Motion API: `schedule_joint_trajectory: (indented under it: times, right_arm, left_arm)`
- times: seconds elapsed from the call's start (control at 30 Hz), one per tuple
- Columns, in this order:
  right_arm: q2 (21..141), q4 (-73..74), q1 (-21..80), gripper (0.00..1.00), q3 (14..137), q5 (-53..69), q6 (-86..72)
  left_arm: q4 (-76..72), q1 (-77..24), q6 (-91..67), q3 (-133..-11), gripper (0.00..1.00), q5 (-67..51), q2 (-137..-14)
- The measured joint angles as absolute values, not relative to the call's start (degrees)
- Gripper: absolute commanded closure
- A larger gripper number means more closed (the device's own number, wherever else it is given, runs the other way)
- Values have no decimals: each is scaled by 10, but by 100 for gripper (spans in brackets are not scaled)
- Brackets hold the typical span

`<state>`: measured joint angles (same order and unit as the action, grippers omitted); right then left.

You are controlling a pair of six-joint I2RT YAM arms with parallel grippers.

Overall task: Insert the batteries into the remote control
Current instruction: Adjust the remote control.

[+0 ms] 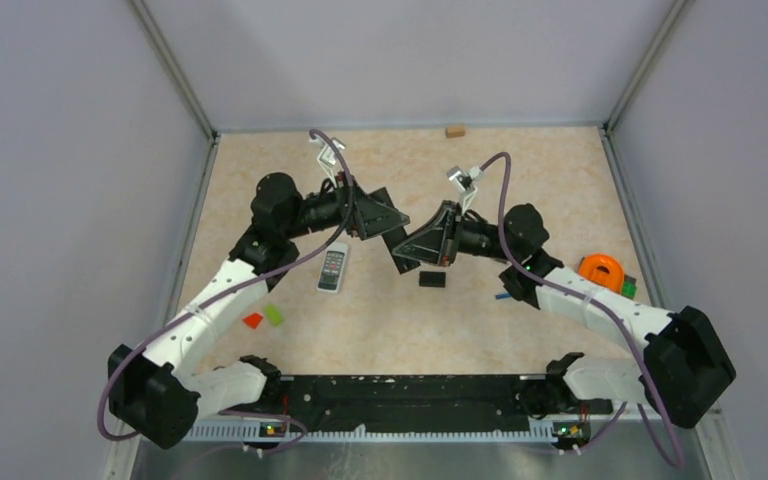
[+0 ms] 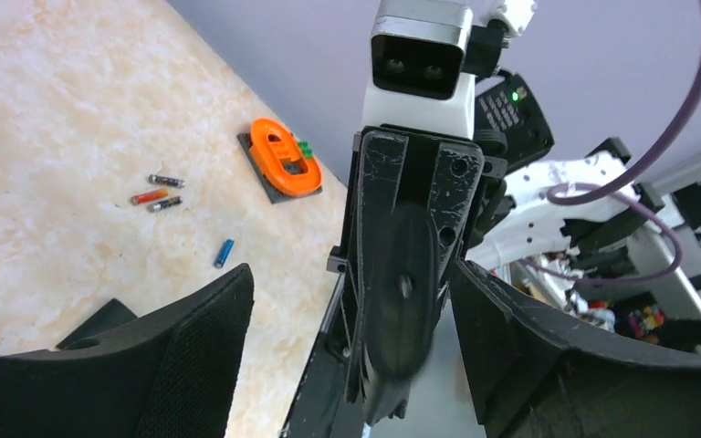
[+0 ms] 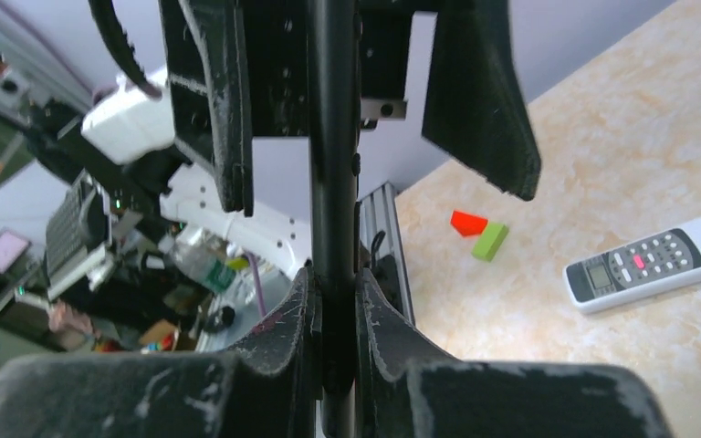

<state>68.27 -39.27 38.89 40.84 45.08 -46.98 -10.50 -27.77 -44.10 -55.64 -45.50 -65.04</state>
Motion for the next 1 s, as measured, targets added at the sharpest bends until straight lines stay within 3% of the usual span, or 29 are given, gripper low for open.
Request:
schedule_joint_trajectory:
  times: [0.17,0.3,0.53,0.57,0.63,0.73,0.83,1.0]
  right_arm:
    - [702,-453,389,100,396,381,-534]
    - [714,-472,389,100,396,357,-554]
    - [729,-507,389,100,396,363,-573]
    - [731,-508,389,96,396,363,-575]
    - [734,-509,389,64,396,366,-576]
    - [734,-484,386,37,401,371,-571]
    - [723,-419,373,30,402,365,-550]
    - [632,-234,320,34,402,283,-485]
  left_arm:
    - [-194,-278,-517,-518,49,-424,-649]
    - [-223,-278,-536,-516,61,-421,-649]
    - [-220,-274,-534,-516,100,-419,-650]
    - [-219,-274,-532,-516,100,-419,-650]
    - [-215,-273,-527,-516,100,-419,-650]
    - [-202,-273,-508,-516,100,-414,-650]
    - [-177,-273,-481,-516,100,-399,-650]
    - [-141,-268,-439,-516,100,-365,-647]
